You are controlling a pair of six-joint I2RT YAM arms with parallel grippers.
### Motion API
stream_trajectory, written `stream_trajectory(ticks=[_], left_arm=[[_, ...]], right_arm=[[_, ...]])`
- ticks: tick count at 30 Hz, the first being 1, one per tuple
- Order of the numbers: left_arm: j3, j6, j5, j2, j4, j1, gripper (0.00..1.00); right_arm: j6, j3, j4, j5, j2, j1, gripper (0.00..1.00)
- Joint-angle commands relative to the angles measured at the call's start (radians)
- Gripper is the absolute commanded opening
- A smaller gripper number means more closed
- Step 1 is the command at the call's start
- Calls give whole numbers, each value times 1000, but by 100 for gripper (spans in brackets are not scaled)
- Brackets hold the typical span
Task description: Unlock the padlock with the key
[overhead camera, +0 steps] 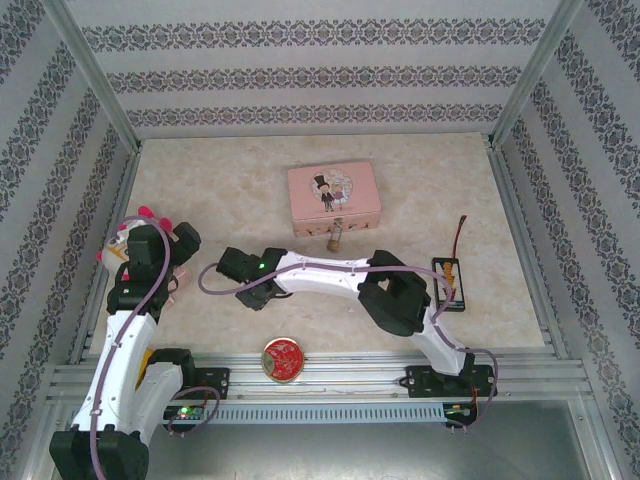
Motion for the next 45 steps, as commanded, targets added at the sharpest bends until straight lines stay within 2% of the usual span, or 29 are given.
stream_trajectory(ticks=[1,26,33,42,45], left_arm=[[29,19,-16,-18,-27,-9,99],[-1,8,-8,-23,-8,-9,99],[3,10,5,-23,-11,-9,99],[6,11,19,-23,-19,-9,99],[7,8,19,-21,-24,-9,99]], right_arm=[[-7,56,-72,-1,33,13,33],[0,146,-113,-30,128,29,39],[28,118,-112,-10,119,23,31],[56,21,-62,-33,32,-6,10],[66,-30,-36,-43,-15,-22,6]])
